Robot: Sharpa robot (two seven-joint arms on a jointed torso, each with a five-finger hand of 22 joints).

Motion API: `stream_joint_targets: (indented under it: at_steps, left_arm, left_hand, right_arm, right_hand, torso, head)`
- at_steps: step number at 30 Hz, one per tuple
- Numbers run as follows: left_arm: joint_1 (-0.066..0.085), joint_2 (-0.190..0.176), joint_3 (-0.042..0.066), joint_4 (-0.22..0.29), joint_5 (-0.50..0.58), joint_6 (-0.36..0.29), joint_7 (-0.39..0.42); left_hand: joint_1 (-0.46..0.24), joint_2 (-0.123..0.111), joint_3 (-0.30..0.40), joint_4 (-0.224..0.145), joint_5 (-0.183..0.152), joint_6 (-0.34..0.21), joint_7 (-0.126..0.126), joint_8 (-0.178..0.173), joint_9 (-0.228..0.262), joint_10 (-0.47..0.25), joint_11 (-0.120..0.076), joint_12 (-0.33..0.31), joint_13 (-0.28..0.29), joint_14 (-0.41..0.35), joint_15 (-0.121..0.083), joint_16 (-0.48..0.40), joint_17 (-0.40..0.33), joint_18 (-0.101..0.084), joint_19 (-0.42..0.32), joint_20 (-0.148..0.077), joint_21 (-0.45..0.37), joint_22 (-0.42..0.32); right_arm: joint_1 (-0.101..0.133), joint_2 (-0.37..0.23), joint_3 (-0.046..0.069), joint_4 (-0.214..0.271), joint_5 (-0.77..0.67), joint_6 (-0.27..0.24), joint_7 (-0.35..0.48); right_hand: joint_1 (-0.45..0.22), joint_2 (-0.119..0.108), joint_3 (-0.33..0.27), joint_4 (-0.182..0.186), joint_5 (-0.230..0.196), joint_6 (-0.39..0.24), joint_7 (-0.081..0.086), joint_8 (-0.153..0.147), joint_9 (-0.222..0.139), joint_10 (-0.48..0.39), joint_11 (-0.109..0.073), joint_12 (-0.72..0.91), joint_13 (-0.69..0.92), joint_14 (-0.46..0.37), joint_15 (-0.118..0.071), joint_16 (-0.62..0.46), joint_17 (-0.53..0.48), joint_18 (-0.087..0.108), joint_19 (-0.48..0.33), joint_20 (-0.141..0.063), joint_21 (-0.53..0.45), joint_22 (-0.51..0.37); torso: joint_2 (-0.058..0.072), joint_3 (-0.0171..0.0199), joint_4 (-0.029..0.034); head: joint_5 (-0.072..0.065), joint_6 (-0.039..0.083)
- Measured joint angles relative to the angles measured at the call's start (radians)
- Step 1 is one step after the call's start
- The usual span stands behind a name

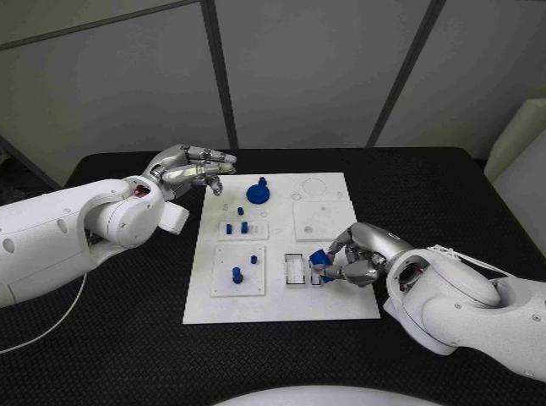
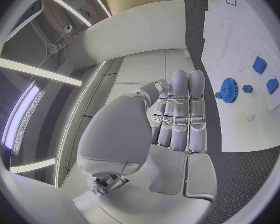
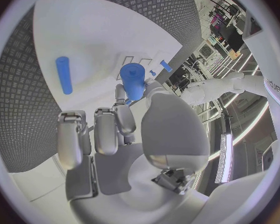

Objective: Assemble the parts on the task board

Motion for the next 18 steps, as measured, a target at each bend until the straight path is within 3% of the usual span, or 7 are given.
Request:
stream_joint_targets:
  at_steps: [7, 18]
  left_arm:
    - [0.0, 0.0, 0.0, 0.001, 0.0, 0.001, 0.0]
    - [0.0, 0.003, 0.0, 0.001, 0.0, 0.002, -0.001]
  left_hand:
    - [0.0, 0.0, 0.0, 0.0, 0.0, 0.0, 0.0, 0.0, 0.0, 0.0, 0.0, 0.0, 0.0, 0.0, 0.0, 0.0, 0.0, 0.0, 0.0, 0.0, 0.0, 0.0]
    - [0.0, 0.0, 0.0, 0.0, 0.004, 0.0, 0.0, 0.0, 0.0, 0.0, 0.0, 0.0, 0.0, 0.0, 0.0, 0.0, 0.0, 0.0, 0.0, 0.0, 0.0, 0.0]
  right_arm:
    - [0.0, 0.052, 0.0, -0.027, 0.018, -0.01, 0.006]
    - [0.0, 0.138, 0.001, -0.091, 0.025, 0.04, -0.029]
  right_hand:
    - [-0.034, 0.009, 0.0, 0.0, 0.005, 0.008, -0.001, -0.002, 0.013, 0.0, 0.0, -0.007, -0.002, 0.0, 0.0, 0.0, -0.008, 0.0, 0.0, 0.0, 0.0, 0.0]
    - [-0.114, 0.016, -0.003, 0.003, -0.013, 0.051, -0.021, -0.002, 0.045, 0.007, -0.007, -0.015, 0.0, 0.0, -0.007, 0.0, -0.017, 0.0, 0.003, -0.004, 0.0, 0.0]
  torso:
    - [0.001, -0.0001, 0.0]
    - [0.001, -0.0007, 0.0001]
  head:
    - [0.003, -0.002]
    - [0.006, -0.003]
